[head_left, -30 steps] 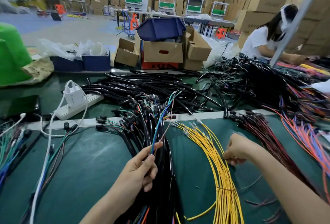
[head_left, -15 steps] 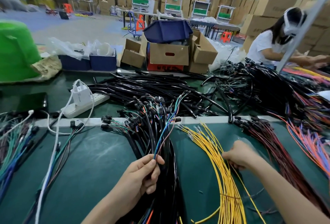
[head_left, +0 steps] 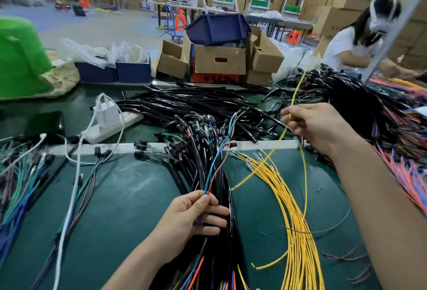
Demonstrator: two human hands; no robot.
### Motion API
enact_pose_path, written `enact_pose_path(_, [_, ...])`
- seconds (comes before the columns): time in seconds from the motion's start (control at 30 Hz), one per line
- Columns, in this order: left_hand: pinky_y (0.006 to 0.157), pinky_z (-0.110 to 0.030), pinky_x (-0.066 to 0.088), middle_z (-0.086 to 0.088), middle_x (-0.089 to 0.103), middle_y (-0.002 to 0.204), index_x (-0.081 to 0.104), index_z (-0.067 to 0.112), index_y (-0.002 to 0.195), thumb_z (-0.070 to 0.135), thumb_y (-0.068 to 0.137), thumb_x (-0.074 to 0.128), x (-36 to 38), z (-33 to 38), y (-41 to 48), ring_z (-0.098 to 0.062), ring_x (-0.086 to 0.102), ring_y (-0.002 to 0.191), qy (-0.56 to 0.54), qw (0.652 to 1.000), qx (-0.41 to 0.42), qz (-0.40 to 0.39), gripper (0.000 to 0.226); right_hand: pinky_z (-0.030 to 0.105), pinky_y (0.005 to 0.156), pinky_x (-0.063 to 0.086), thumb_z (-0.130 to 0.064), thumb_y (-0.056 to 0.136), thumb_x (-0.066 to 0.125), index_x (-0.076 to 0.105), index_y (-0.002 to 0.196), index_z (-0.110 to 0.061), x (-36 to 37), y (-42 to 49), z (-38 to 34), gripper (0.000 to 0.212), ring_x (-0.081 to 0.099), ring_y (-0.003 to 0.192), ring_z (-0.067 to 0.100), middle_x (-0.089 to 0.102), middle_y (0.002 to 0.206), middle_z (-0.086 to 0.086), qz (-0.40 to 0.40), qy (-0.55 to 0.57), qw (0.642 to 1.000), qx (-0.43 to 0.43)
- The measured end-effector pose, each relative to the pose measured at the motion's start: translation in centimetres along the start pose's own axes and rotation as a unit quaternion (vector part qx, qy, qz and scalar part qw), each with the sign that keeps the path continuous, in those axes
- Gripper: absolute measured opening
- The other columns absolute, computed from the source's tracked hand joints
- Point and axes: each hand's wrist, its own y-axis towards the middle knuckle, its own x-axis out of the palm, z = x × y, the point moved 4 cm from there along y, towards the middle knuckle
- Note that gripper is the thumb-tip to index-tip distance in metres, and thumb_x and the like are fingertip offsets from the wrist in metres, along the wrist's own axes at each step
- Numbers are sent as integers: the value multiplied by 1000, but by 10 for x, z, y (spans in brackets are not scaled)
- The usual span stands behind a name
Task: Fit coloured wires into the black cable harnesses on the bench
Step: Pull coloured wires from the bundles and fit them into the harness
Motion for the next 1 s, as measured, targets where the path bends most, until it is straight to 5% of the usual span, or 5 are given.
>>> enact_pose_path(0.23, [54, -23, 54, -17, 72, 95, 55, 5, 87, 24, 92, 47, 2, 4, -3, -22, 72, 74, 5, 1000, -11, -11, 20, 17, 32, 37, -18, 103, 36, 48, 84, -11, 72, -34, 12, 24, 53, 34, 18, 63, 51, 9, -139, 6, 990, -9])
enact_pose_path(0.67, [54, -21, 51, -14, 67, 75, 71, 4, 98, 21, 82, 58, -2, 0, -3, -16, 64, 59, -7, 999, -14, -35, 27, 27, 41, 49, -13, 100, 41, 49, 86, -11, 101, -37, 23, 17, 60, 43, 29, 65, 69, 25, -179, -106, 975, -83])
enact_pose_path(0.77, [50, -21, 48, -12, 62, 68, 72, 4, 89, 17, 82, 57, -3, -1, -1, -15, 60, 52, -17, 999, -10, -44, 21, 26, 41, 48, -13, 96, 51, 57, 87, -9, 74, -20, 40, 12, 62, 46, 28, 65, 67, 17, -121, -105, 985, -56])
enact_pose_path(0.83, [49, -21, 48, -12, 62, 67, 71, 4, 87, 17, 82, 56, -2, -2, -1, -15, 59, 51, -15, 999, -8, -41, 20, 23, 41, 46, -10, 92, 57, 59, 80, -10, 28, 0, 59, 11, 60, 44, 21, 64, 61, 11, -26, -220, 974, -46])
enact_pose_path(1.0, [45, -21, 47, -14, 61, 65, 72, 4, 84, 18, 79, 58, -3, -6, 1, -16, 57, 48, -11, 1000, 4, -20, 20, 39, 80, 48, -11, 85, 63, 68, 89, -3, -108, 31, 101, 10, 60, 95, 39, 66, 95, 24, 194, -523, 830, 21])
